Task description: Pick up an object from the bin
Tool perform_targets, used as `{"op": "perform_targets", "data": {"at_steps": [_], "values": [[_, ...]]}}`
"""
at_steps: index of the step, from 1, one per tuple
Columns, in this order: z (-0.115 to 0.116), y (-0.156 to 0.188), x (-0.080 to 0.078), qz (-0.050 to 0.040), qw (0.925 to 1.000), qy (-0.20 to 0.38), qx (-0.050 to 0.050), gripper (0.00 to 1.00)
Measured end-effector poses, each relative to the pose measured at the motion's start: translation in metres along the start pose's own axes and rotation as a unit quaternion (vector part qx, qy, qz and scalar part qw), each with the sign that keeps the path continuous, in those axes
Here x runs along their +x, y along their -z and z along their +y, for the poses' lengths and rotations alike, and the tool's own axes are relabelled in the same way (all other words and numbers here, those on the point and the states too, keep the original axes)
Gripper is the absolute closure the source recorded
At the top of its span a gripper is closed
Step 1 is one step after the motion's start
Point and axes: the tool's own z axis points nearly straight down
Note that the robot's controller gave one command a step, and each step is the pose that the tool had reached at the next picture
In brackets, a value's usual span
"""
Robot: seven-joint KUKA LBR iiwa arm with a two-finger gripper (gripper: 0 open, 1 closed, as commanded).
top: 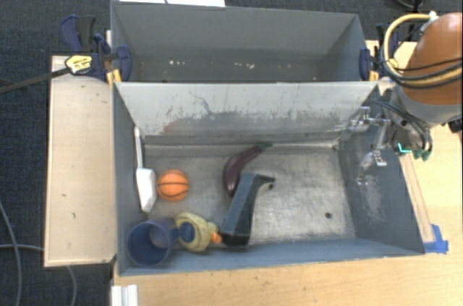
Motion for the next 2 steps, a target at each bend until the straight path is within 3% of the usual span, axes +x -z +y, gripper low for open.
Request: {"op": "perform_targets", "data": {"at_steps": [2], "values": [[0.0052, 0.0003, -0.0028, -0.0062, 1.0000, 0.006, 0.002, 0.00]]}}
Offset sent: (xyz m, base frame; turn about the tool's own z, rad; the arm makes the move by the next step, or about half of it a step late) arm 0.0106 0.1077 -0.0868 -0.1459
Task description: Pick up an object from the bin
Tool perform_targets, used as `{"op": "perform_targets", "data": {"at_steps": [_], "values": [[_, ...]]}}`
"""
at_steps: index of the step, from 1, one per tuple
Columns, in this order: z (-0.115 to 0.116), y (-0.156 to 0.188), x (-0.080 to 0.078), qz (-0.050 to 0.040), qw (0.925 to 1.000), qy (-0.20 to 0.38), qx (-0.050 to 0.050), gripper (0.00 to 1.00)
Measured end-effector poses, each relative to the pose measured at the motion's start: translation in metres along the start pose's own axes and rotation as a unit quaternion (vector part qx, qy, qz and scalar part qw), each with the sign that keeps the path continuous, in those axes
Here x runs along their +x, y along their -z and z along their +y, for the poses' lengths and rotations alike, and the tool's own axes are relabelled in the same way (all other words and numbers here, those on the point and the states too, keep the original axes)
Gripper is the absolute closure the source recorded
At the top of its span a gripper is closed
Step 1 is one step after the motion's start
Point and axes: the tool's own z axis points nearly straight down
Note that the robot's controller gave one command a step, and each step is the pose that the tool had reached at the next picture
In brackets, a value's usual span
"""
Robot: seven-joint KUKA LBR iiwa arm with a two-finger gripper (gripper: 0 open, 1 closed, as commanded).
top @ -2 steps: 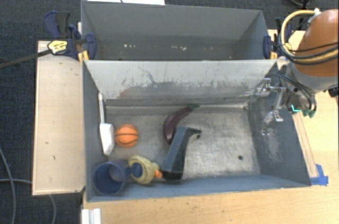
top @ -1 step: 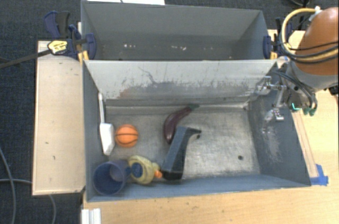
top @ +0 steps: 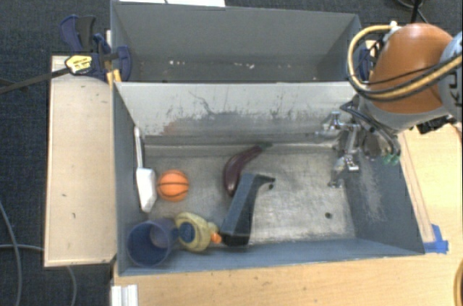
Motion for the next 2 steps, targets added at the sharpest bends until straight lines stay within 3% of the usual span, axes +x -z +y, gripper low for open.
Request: {"op": "perform_targets", "data": {"at_steps": [1, 2], "values": [[0.0594, -0.0348, -0.0290, 0.0022, 1.0000, -0.008, -0.002, 1.00], [0.0593, -0.0348, -0.0289, 0.0023, 1.0000, -0.008, -0.002, 1.00]]}}
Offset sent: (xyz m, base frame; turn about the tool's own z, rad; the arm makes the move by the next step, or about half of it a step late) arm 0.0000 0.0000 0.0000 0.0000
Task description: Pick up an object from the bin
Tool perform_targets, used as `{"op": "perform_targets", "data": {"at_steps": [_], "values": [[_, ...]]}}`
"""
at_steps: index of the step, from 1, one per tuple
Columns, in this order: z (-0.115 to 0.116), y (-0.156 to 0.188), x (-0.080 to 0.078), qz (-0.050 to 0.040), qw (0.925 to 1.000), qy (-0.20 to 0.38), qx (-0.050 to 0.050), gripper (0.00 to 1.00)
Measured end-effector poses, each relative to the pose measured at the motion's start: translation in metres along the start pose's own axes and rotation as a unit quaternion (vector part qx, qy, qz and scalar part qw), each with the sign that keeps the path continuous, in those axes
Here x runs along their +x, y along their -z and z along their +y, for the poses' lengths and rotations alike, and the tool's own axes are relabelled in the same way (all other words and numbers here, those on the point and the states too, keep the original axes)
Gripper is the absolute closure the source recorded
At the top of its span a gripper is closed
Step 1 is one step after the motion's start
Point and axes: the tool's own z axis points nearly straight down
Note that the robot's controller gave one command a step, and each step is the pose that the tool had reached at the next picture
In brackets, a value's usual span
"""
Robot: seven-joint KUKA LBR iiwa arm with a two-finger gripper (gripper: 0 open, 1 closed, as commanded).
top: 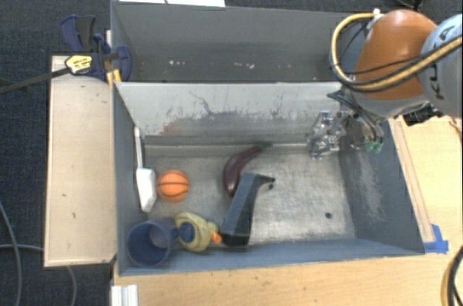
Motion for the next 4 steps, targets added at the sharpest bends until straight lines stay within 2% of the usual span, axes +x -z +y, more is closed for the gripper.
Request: {"op": "perform_targets", "data": {"at_steps": [1, 2, 3, 4], "values": [[0.080, -0.041, 0.056, 0.0019, 0.9999, -0.017, 0.000, 0.00], [0.080, -0.040, 0.056, 0.0014, 0.9999, -0.017, 0.000, 0.00], [0.110, -0.065, 0.026, -0.0020, 0.9996, -0.029, 0.000, 0.00], [0.151, -0.084, 0.015, -0.0003, 1.0000, -0.010, 0.002, 0.00]]}}
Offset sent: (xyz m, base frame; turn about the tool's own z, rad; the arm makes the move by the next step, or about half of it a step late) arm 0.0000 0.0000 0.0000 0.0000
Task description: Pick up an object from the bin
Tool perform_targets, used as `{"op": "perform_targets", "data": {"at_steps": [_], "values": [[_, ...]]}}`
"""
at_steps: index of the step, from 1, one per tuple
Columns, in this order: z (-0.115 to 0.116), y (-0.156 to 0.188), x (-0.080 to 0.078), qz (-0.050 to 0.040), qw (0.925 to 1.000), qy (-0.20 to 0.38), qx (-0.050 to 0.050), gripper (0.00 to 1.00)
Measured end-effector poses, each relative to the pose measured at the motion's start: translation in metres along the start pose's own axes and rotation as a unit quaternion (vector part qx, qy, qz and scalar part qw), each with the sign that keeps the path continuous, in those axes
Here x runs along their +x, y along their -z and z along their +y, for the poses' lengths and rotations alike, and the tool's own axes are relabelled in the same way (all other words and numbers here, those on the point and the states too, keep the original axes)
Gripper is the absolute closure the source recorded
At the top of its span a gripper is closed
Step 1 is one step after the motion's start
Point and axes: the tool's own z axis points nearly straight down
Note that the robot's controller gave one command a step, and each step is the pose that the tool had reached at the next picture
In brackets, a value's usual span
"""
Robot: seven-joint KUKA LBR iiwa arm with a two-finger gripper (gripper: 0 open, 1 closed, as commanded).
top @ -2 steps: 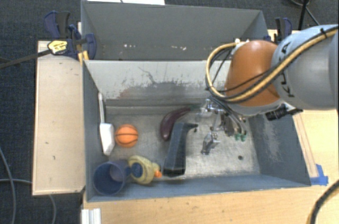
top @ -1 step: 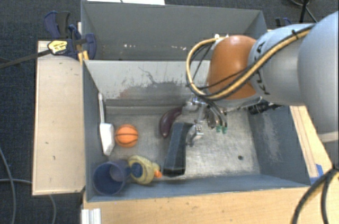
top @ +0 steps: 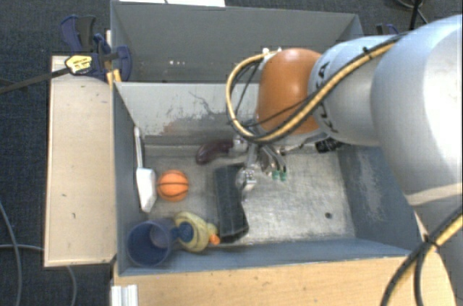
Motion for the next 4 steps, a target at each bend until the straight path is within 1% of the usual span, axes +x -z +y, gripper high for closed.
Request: {"op": "perform_targets", "data": {"at_steps": [1, 2, 3, 4], "values": [[0.021, -0.004, -0.004, 0.0004, 0.9992, 0.039, 0.000, 0.00], [0.030, 0.036, 0.005, 0.0040, 0.9977, 0.067, -0.001, 0.00], [0.059, 0.093, 0.010, 0.0010, 0.9999, 0.012, -0.002, 0.00], [0.070, 0.090, 0.001, -0.0074, 0.9979, -0.064, -0.006, 0.00]]}}
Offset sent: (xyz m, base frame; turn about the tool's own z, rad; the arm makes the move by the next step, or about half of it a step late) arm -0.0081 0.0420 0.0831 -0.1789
